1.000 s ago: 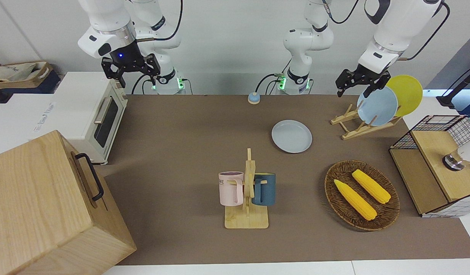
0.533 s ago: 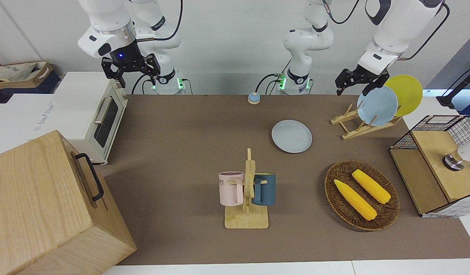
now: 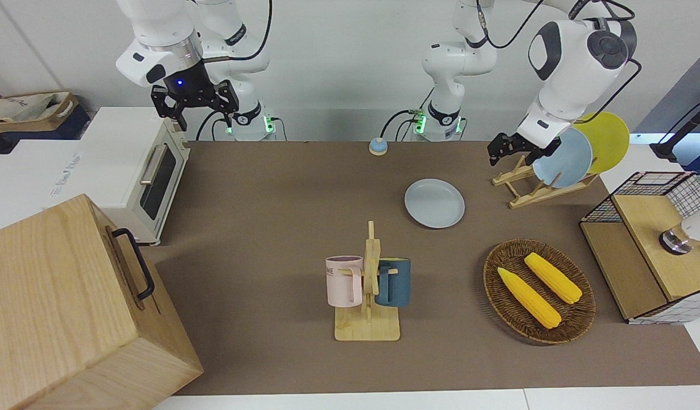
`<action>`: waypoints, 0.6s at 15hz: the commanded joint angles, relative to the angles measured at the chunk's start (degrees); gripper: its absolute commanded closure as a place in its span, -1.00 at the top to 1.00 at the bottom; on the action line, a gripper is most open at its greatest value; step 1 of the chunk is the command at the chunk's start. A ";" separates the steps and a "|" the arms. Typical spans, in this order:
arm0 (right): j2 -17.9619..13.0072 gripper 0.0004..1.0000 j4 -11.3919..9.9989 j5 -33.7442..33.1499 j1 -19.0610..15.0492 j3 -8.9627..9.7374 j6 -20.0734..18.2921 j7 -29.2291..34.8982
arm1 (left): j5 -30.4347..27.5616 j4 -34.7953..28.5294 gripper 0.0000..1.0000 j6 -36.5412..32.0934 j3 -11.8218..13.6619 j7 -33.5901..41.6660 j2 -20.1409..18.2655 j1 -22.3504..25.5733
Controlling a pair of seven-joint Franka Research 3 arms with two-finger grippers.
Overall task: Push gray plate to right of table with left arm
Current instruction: 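Move the left gripper down to the near edge of the gray plate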
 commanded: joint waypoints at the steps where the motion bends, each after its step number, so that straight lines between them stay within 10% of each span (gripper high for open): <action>1: -0.43 0.97 0.05 0.46 -0.64 0.32 -0.69 -0.15 | -0.44 -12.77 0.98 11.11 0.15 -0.57 -4.67 -0.21; 9: -0.43 0.97 -0.03 0.46 -0.64 0.32 -0.69 -0.14 | -2.01 -37.57 0.98 37.31 -0.29 -0.13 -8.11 -1.18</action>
